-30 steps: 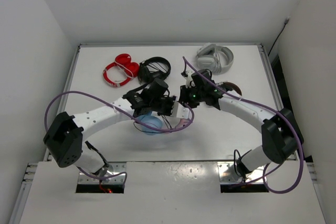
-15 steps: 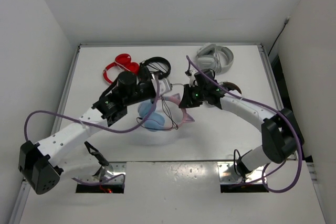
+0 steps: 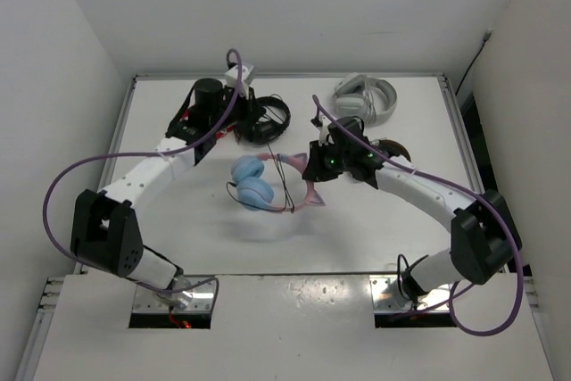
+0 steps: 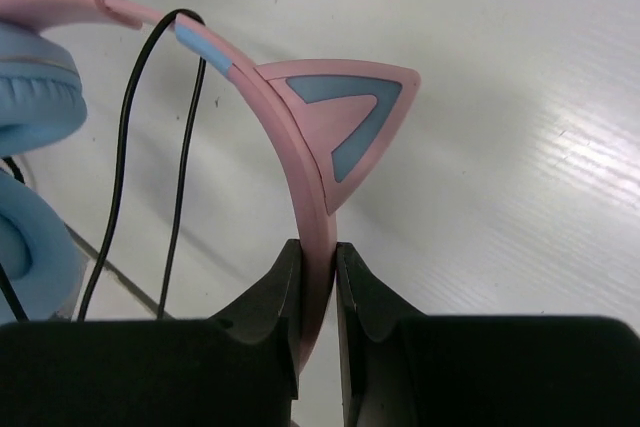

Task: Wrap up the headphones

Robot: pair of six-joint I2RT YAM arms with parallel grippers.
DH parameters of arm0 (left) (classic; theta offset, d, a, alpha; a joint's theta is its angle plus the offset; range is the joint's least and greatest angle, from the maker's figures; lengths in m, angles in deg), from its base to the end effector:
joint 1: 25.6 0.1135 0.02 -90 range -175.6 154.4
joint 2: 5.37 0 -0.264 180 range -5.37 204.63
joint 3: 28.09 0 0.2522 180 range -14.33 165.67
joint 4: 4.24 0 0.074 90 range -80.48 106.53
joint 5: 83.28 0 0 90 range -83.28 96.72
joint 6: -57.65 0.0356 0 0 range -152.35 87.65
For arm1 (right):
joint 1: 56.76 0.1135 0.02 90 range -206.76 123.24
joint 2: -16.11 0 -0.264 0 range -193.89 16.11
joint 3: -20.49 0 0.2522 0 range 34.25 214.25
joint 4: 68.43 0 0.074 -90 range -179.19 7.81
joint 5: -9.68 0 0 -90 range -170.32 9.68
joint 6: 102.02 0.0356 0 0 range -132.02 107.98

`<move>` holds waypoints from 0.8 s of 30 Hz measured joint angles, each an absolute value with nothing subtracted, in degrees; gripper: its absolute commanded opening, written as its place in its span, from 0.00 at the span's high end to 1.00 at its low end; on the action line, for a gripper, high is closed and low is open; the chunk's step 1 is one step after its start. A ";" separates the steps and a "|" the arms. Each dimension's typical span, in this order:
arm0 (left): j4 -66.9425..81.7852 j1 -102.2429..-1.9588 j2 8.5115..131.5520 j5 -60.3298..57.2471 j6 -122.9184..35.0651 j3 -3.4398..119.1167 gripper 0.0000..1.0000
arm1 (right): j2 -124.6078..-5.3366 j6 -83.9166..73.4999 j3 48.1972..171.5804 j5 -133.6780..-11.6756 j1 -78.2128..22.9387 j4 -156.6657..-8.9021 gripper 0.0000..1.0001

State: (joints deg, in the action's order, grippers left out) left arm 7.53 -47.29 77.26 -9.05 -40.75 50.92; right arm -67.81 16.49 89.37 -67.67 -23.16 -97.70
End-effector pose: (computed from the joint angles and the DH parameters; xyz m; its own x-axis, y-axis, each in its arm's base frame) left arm 0.3144 -0.1355 0.3307 -0.3315 -0.0195 -0.9433 0.5567 0.8032 -0.2122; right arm 0.2567 0.1799 0.2346 -0.8313 0.0068 -0.5558 -0.3115 0.8225 0.4760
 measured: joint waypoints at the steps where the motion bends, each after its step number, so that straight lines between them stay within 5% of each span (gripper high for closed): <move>1: 7.74 -46.51 78.44 -9.60 -42.19 51.99 1.00 | -67.77 16.18 89.69 -68.24 -23.16 -97.67 1.00; 24: 17.51 -40.21 89.32 -25.60 -55.59 56.34 1.00 | -66.72 10.57 93.10 -69.68 -23.05 -100.38 1.00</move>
State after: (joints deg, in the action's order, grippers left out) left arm 17.51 -40.21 89.32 -25.60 -55.59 56.34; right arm -66.72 10.57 93.10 -69.68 -23.05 -100.38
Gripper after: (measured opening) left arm 0.042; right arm 0.151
